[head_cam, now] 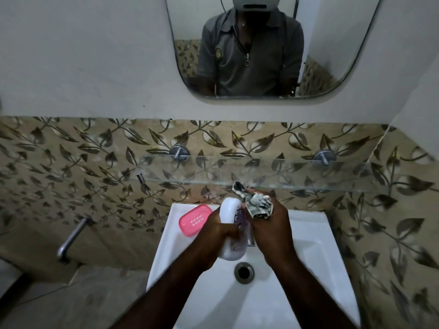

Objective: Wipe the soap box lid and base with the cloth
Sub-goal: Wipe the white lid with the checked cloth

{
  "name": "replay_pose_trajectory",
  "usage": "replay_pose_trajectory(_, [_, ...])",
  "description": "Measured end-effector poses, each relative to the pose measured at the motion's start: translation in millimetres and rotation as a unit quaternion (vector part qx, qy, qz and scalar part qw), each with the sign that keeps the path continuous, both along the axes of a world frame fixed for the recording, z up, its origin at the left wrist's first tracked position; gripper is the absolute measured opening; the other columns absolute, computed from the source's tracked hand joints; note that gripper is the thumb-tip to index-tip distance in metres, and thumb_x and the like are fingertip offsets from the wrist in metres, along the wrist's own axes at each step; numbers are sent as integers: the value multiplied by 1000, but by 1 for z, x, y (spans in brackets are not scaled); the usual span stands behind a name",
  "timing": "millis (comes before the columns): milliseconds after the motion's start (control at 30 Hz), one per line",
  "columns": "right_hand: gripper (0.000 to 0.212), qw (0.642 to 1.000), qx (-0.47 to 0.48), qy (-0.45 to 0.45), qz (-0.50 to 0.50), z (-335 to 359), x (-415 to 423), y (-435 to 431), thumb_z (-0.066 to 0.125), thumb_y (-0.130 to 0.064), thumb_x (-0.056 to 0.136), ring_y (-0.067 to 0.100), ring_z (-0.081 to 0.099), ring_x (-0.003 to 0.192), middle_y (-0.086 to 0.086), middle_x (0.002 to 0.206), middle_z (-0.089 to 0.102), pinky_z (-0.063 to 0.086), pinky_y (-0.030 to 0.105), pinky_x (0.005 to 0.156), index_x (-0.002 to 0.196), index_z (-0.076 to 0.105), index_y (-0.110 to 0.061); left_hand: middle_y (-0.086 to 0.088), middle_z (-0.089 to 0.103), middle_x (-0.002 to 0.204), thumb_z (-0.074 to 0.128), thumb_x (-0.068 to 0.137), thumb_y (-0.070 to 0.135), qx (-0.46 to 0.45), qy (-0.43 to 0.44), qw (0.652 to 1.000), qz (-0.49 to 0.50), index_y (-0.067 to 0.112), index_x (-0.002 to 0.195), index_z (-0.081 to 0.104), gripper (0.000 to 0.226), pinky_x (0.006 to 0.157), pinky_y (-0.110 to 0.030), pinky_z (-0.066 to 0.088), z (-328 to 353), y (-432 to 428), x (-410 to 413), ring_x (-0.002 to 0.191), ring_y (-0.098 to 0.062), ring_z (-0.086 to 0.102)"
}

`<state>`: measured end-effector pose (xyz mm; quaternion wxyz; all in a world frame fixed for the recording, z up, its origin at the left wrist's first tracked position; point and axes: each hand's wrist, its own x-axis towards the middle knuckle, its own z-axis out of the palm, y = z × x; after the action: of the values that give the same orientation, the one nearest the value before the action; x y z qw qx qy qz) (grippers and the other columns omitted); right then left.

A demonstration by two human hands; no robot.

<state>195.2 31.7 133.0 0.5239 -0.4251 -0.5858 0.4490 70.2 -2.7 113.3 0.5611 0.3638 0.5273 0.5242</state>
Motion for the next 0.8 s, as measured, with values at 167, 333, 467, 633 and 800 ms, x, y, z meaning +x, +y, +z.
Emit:
replay_pose_trajectory(167, [33, 979, 159, -102, 80, 23, 8, -7, 62, -21, 77, -3, 64, 104, -23, 105, 71, 46, 13, 91, 104, 69, -39, -16, 70, 92, 70, 64, 43, 88, 272, 958, 5, -3, 94, 62, 55, 79, -26, 48, 0, 8, -5, 97, -34, 64])
replay_pose_trajectory(333, [39, 980, 119, -144, 67, 23, 17, 10, 62, 0, 81, -11, 62, 98, -21, 101, 70, 49, 20, 88, 106, 71, -29, 33, 59, 100, 62, 59, 44, 118, 325, 938, 11, 42, 146, 27, 93, 70, -1, 42, 7, 4, -8, 92, 24, 54])
replay_pose_trajectory(467, [40, 960, 198, -186, 62, 26, 15, 1, 64, -7, 74, -15, 59, 100, -21, 100, 70, 44, 9, 87, 107, 71, -28, 14, 66, 104, 65, 72, 21, 145, 325, 934, -43, 39, 123, 54, 55, 93, -33, 51, 8, 9, -9, 104, -7, 63])
replay_pose_trajectory(633, [50, 965, 176, -177, 84, 19, 15, 5, 69, 1, 74, -18, 57, 103, -32, 104, 66, 39, 3, 88, 109, 67, -35, 37, 63, 95, 68, 71, 16, 171, 355, 919, -16, 59, 114, 47, 64, 63, -3, 43, 9, 2, -8, 78, 14, 61])
replay_pose_trajectory(800, [44, 952, 226, -197, 59, 23, 15, 5, 66, -4, 73, -12, 58, 108, -18, 114, 68, 40, 6, 92, 113, 71, -22, 15, 69, 96, 65, 73, 12, 159, 331, 929, -32, 33, 110, 59, 43, 81, -32, 54, 10, 11, -4, 93, -4, 66])
